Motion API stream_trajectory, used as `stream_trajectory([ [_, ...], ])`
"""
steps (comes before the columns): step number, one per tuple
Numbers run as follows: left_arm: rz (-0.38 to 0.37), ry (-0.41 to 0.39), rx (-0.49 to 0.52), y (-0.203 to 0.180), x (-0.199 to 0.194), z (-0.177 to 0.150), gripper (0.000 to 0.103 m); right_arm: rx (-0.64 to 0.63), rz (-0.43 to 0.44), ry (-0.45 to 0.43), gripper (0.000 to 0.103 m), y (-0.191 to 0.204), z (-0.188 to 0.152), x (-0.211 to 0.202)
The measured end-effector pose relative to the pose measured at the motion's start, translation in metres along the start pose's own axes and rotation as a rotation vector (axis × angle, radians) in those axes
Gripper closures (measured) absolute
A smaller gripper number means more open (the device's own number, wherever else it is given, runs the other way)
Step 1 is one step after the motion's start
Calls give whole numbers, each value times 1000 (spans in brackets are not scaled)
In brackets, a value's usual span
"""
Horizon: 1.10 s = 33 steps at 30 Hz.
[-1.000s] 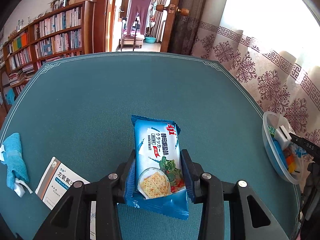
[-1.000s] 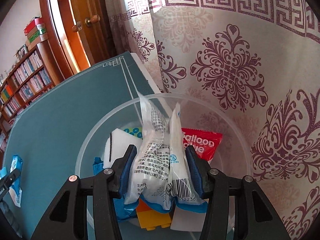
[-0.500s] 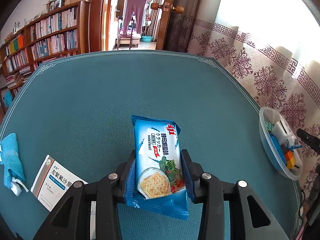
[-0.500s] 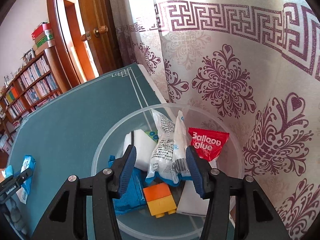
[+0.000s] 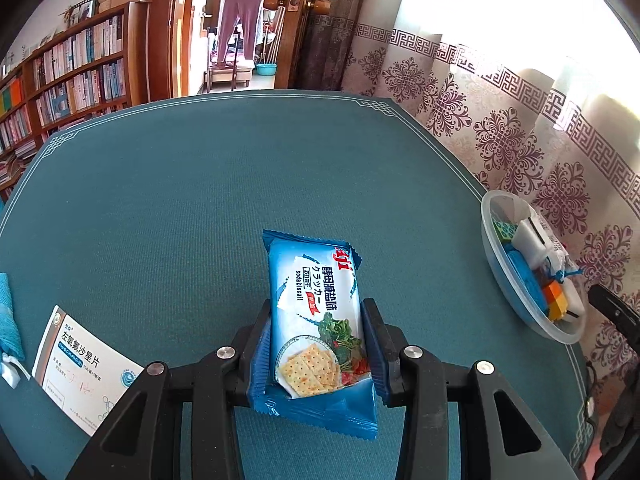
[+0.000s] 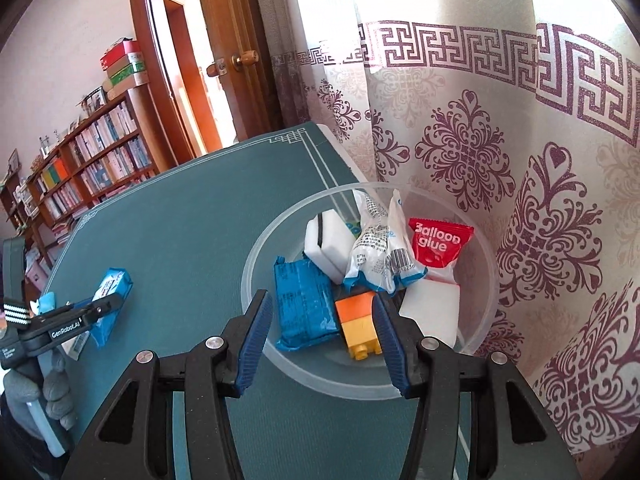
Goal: Organize objects
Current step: 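Carry the blue cracker packet with the left gripper toward the bowl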
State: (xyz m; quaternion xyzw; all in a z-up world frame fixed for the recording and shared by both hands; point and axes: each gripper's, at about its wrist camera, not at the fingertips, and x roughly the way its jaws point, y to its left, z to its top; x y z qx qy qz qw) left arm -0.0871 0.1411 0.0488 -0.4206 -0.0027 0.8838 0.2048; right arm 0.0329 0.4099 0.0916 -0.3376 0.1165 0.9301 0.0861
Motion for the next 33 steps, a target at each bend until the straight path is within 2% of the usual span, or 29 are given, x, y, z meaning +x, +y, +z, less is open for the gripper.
stream_trajectory([
  [8,-71,40,51,-45,10,6,60,-44,73,70,49,4,-28,-2],
  [14,-104,58,113,-88,21,15,60,-33,119,87,49,-6,-42,-9],
  [24,-127,72,216,-156,41,23,60,-12,161,70,49,-26,-50,-18],
  [33,-87,80,236,-184,65,40,59,-2,197,31,48,-29,-46,-29],
])
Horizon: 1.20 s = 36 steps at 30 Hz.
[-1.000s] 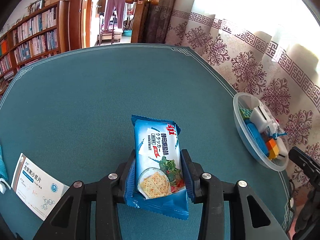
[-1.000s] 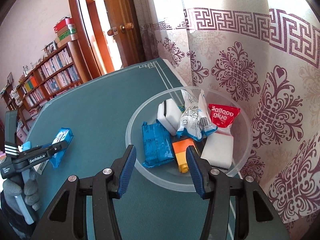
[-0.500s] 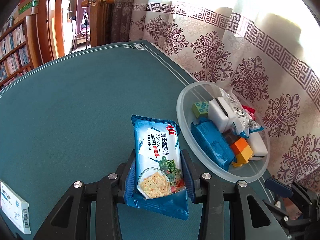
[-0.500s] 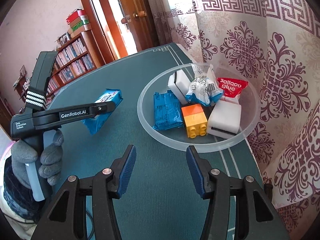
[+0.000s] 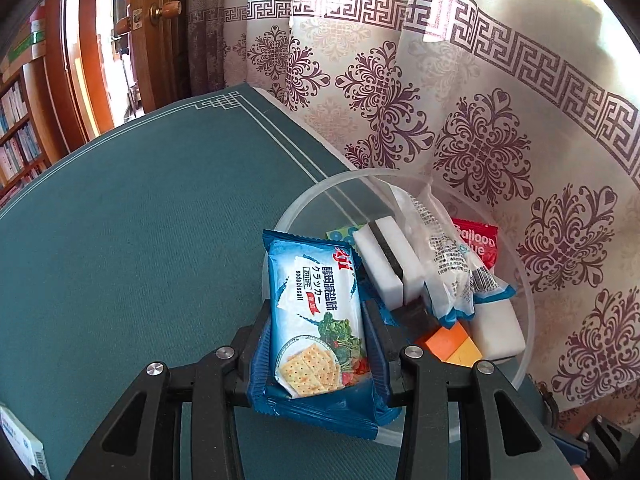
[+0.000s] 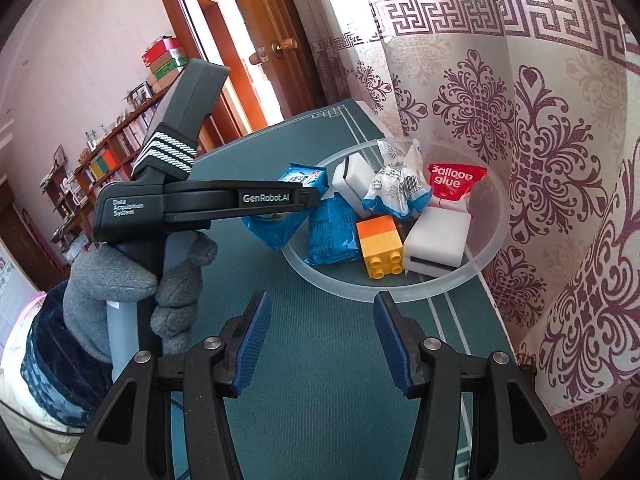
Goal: Organize objects
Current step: 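Carry the blue cracker packet with the left gripper toward the bowl, then lower the blue cracker packet into the bowl and open the left gripper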
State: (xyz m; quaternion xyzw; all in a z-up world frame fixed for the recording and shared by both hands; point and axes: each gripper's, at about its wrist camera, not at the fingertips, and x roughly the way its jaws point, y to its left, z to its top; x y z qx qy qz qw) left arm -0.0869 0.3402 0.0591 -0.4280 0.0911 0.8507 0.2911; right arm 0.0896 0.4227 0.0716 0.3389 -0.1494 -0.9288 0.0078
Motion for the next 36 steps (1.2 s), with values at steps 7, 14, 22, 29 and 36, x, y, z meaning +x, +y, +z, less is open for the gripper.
stream_trajectory([
  [7,7,-6,-6,0,6,16,59,9,6,-3,47,-1,0,0],
  [14,-12,-23,22,-14,6,17,59,20,3,-10,47,-4,0,0],
  [22,-28,-19,-8,-9,8,11,39,19,9,1,47,-1,-3,3],
  [29,-20,-65,-29,1,-11,7,24,14,9,7,47,3,-5,5],
  [36,30,-118,-37,9,-33,-3,10,2,10,8,47,7,-6,3],
])
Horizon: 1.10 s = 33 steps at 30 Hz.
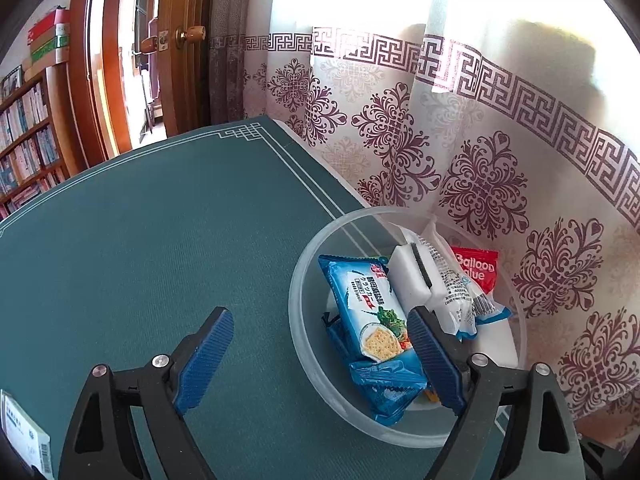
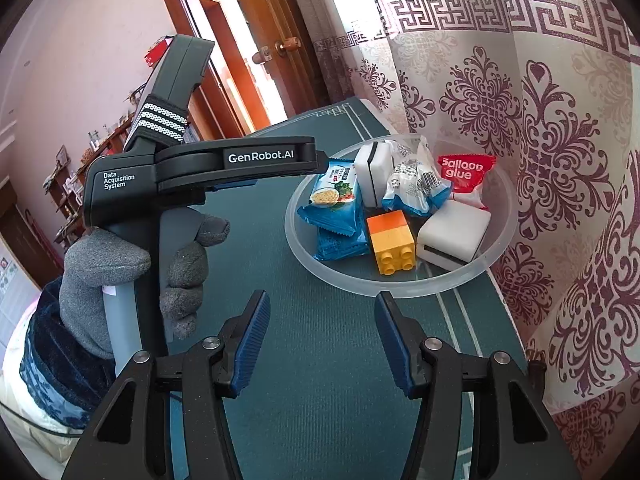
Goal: Organize objects
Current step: 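Lower the blue cracker packet into the bowl and open the left gripper, then move the open left gripper to the teal cloth bundle with white ribbon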
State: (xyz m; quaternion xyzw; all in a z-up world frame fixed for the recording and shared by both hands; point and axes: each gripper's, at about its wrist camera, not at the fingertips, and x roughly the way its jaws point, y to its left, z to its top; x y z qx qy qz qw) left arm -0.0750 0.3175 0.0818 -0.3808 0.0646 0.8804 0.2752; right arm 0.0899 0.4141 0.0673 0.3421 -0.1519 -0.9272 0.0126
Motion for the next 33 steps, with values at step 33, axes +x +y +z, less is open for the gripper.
stream_trajectory([
  [33,221,-32,-155,108,-49,-49,2,-62,40,109,41,49,-16,38],
])
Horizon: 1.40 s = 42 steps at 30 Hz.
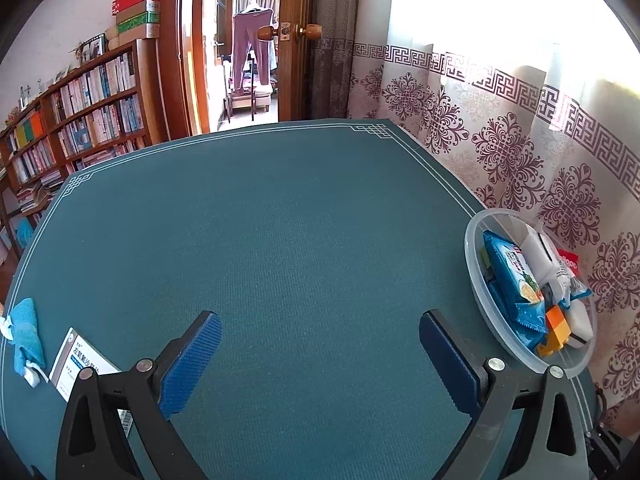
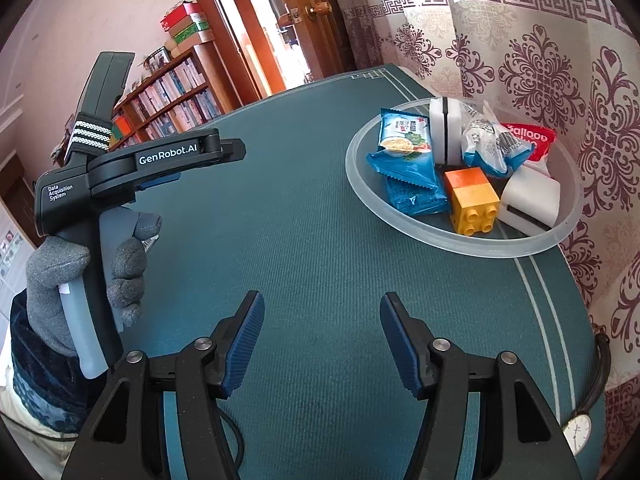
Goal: Organize objects
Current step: 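Move the open left gripper to the teal cloth bundle with white ribbon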
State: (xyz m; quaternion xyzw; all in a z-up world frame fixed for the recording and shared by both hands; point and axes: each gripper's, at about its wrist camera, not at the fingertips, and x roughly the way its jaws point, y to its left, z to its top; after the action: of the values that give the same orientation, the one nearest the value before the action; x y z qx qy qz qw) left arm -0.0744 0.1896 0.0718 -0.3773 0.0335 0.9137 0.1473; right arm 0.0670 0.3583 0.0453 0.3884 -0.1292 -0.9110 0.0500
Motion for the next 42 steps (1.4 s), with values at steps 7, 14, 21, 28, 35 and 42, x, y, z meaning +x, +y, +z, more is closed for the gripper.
stream_trajectory([
  [7,44,-16,-27,30,-11,-5,2,-46,31,11,41,25,6,11],
  [14,82,-28,-49,57,-21,-14,2,-99,70,19,41,55,12,24],
  [21,103,-33,-85,84,-28,-23,1,-139,101,36,39,82,16,37],
  [28,129,-29,-144,113,-31,-32,1,-157,116,52,37,99,16,48],
  [35,180,-57,-203,143,-41,-30,1,-182,137,68,37,113,17,60],
  [42,250,-73,-305,184,-47,-28,1,-200,162,80,37,126,19,70],
])
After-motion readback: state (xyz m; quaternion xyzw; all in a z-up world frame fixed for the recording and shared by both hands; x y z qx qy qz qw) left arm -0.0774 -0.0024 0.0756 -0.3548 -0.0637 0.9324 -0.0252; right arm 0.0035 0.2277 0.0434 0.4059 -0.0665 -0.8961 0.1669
